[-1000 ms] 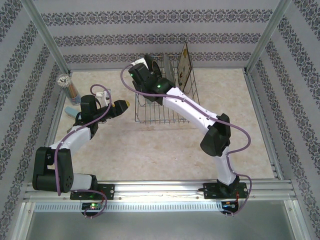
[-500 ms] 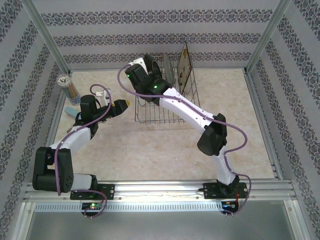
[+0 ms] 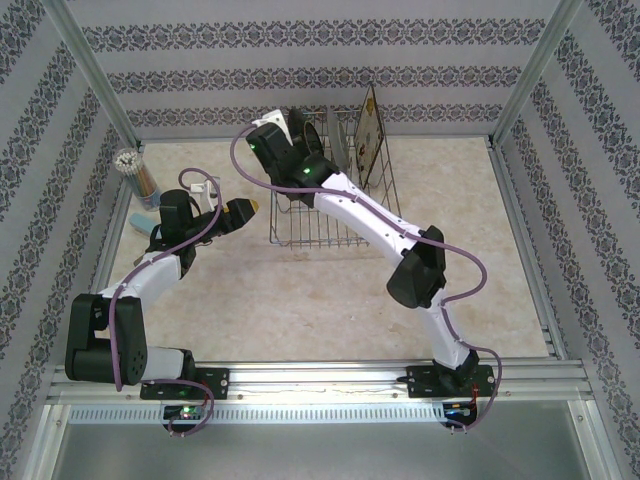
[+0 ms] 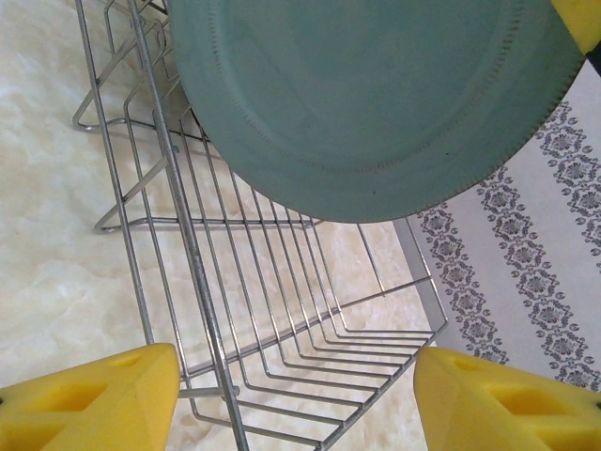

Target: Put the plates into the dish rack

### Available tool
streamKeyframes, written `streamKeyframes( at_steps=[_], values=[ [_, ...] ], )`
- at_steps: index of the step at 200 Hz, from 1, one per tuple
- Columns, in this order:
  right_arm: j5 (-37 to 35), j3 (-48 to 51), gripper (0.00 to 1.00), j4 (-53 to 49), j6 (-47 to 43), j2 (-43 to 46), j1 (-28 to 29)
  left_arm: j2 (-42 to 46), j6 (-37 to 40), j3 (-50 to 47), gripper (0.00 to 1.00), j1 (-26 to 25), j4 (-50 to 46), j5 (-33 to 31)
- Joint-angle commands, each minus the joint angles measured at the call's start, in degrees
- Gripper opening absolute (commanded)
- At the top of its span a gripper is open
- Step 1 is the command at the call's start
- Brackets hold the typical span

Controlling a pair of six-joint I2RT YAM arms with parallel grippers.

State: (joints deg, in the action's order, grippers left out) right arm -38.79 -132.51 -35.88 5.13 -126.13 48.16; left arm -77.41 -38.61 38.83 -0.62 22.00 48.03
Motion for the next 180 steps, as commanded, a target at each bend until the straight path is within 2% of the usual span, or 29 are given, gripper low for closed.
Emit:
streamKeyframes(
  at_steps=[1, 82, 180],
  values=[
    [-5.2, -5.0, 0.0, 5.8, -1.6, -0.6, 0.0, -0.2, -0.3, -0.6, 0.67, 0.7, 3.4, 1.7],
    [-10.1, -8.8, 0.0, 5.4, 4.0, -4.2, -0.1, -1.6, -4.7, -0.6, 0.67, 1.3, 10.0, 1.5],
    [-15.2, -16.8, 0.0, 5.9, 3.2, -11.4, 0.3, -3.7, -6.7, -1.6, 0.67, 1.3, 13.9, 2.6]
  ],
)
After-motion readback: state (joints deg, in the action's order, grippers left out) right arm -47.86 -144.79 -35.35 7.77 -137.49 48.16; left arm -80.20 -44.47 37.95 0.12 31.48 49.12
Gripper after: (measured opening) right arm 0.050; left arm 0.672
